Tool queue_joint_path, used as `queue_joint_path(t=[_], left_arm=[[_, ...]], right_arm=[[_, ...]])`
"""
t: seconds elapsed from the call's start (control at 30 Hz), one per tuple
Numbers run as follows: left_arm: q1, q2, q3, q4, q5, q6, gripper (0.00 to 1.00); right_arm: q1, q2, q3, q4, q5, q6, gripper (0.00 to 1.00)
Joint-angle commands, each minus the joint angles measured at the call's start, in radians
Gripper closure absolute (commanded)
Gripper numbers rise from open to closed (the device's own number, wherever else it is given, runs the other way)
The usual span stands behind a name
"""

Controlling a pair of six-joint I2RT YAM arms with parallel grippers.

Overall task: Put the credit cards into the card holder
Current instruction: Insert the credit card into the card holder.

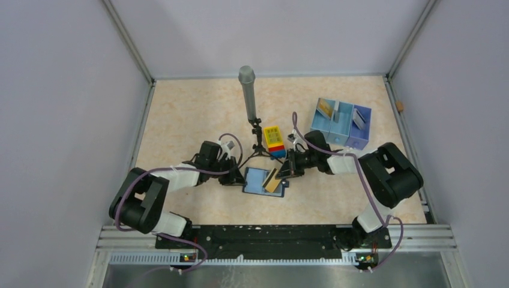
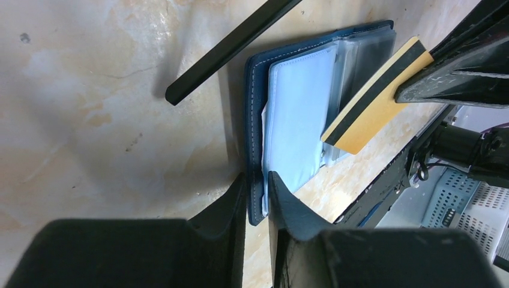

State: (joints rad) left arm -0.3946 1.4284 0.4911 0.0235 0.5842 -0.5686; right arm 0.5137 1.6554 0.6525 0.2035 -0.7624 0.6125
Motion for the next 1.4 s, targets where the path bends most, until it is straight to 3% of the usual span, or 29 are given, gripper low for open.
queue_joint_path(t=[0.0, 0.8, 1.37], left_arm=[[-0.004, 0.007, 0.03, 0.035, -0.006, 0.024, 0.81], [-0.008, 0.027, 0.038, 0.045, 0.011, 0.027, 0.87], [-0.015, 0.04, 0.043, 0.058, 0.029, 0.031, 0.89]], right_arm=[[0.023, 0.033, 0.005, 0.038, -0.005, -0.006, 1.0], [0.072, 0.15, 0.115, -0.066, 0.012, -0.045, 1.0], [0.083, 0.239, 0.217, -0.244, 0.051, -0.102, 1.0]])
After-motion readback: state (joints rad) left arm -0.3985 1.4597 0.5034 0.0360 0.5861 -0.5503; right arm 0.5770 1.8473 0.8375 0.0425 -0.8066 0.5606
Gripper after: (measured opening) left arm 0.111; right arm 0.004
